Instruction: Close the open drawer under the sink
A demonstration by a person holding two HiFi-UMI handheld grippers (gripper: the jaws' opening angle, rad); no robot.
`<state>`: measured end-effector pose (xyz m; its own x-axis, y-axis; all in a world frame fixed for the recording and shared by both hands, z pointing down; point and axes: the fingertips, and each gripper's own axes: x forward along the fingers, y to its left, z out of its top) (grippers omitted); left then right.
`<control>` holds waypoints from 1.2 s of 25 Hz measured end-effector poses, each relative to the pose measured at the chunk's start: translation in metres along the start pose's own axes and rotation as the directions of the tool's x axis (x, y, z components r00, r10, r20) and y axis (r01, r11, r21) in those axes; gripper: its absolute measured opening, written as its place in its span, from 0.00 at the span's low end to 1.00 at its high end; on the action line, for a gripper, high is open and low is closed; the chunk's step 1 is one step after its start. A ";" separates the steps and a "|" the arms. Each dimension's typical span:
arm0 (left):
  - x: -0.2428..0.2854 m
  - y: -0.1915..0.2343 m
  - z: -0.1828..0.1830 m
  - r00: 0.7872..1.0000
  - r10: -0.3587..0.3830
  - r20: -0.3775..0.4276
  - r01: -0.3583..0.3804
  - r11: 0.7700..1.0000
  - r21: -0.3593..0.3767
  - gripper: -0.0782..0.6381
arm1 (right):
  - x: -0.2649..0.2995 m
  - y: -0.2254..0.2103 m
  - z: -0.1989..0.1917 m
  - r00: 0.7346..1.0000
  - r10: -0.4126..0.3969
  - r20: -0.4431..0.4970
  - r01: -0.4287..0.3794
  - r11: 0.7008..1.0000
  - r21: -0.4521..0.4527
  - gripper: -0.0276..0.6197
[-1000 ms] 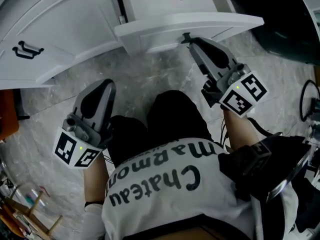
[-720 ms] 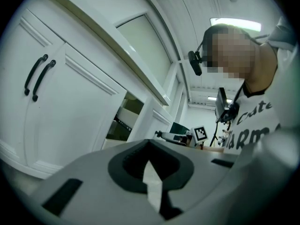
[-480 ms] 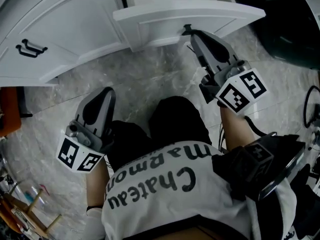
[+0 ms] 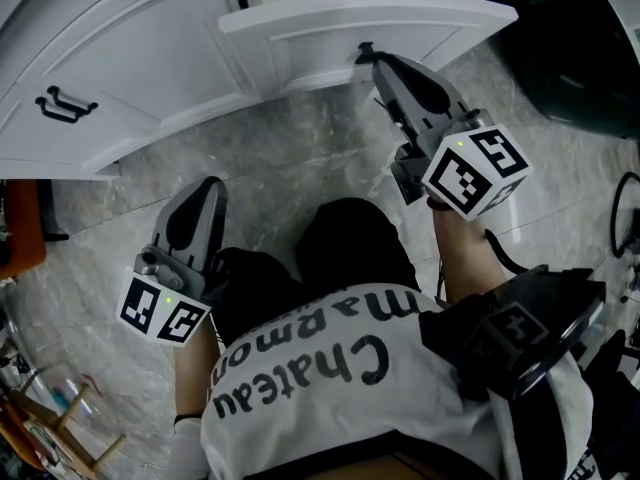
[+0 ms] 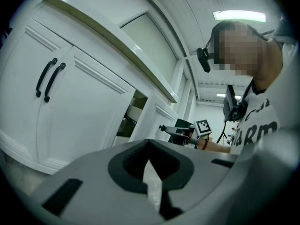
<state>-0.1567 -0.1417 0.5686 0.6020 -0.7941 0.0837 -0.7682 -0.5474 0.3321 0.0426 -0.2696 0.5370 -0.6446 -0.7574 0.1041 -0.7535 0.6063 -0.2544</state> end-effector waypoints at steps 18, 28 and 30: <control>0.011 -0.005 0.002 1.000 0.008 0.000 -0.008 1.000 -0.011 0.12 | 0.021 -0.011 0.013 0.999 -0.046 0.003 0.046 0.999 -0.007 0.10; 0.020 -0.004 0.004 1.000 0.004 -0.001 -0.004 1.000 -0.001 0.12 | 0.036 -0.018 0.019 0.999 -0.043 0.013 0.043 0.999 -0.013 0.09; 0.023 -0.005 0.003 1.000 -0.001 -0.003 0.001 1.000 -0.003 0.12 | 0.039 -0.019 0.019 0.999 -0.042 0.015 0.042 0.999 -0.005 0.09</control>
<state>-0.1396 -0.1586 0.5660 0.6034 -0.7928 0.0858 -0.7670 -0.5475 0.3346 0.0347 -0.3153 0.5278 -0.6105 -0.7857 0.0998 -0.7804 0.5753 -0.2451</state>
